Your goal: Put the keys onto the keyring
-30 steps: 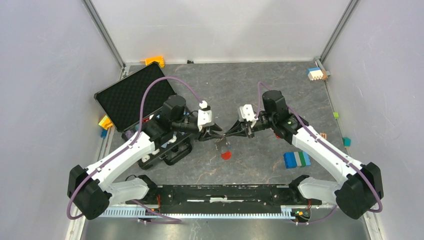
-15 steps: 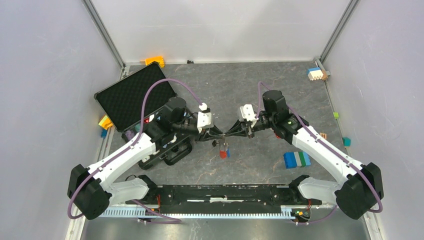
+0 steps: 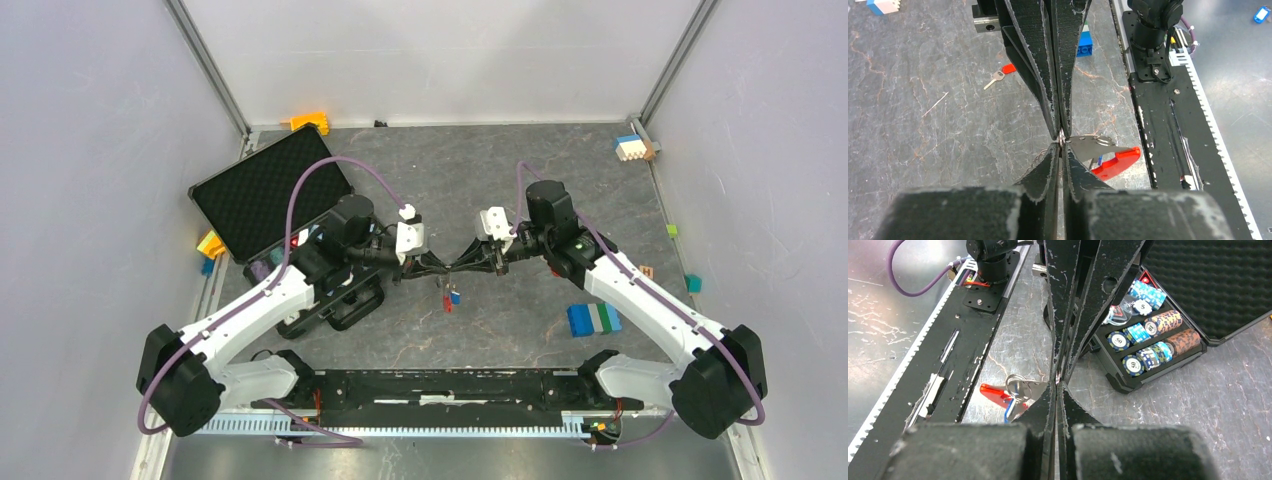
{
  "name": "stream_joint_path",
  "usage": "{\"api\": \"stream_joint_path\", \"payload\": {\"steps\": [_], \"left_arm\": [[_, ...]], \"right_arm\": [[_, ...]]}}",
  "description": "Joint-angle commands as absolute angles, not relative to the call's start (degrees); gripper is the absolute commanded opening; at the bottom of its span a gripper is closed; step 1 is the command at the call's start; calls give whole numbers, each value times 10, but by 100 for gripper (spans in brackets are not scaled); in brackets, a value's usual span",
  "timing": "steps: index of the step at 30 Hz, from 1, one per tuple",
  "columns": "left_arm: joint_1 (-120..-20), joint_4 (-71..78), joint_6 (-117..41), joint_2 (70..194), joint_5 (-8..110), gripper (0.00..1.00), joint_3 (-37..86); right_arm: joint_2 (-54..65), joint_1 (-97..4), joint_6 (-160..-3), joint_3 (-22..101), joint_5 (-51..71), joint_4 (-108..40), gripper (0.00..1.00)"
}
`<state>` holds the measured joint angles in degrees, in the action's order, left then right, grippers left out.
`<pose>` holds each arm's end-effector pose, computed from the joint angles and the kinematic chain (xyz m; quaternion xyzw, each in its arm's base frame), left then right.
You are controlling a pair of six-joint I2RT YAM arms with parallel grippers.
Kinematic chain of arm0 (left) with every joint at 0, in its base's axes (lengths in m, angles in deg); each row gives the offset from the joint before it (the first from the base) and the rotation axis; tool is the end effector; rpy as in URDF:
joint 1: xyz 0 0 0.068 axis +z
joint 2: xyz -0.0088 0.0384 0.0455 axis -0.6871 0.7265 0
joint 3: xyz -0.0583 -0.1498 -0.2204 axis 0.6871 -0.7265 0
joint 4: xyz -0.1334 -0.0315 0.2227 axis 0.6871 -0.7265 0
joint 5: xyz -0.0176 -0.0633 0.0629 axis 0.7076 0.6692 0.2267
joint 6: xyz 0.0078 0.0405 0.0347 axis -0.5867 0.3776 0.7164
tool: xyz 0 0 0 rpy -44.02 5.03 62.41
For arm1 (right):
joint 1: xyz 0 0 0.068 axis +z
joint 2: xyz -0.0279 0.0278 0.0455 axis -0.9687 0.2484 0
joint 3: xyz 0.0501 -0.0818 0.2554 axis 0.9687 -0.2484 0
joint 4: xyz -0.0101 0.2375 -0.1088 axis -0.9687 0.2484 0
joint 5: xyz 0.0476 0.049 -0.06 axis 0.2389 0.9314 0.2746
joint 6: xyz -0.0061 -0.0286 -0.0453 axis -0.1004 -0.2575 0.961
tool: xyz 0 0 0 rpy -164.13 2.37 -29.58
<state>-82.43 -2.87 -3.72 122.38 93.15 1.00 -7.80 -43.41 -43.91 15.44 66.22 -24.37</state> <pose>0.1798 -0.1810 0.3047 0.5886 0.5180 -0.4218 0.4553 0.1955 0.1609 0.3075 -0.6152 0.4670 0.4578 0.4403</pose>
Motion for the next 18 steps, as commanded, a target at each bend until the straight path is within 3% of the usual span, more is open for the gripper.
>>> {"api": "stream_joint_path", "payload": {"steps": [1,9,14,18], "left_arm": [[-828,6,-59,1227,944,5,7],[-828,-18,-46,1207,925,2,5],[-833,-143,0,1225,901,2,68],[-848,-256,47,1256,859,2,128]], "right_arm": [[-92,-432,-446,155,677,-276,0],[-93,-431,-434,147,652,-275,1],[-90,-431,-403,146,608,-253,31],[-91,-429,-392,154,583,-239,41]]}}
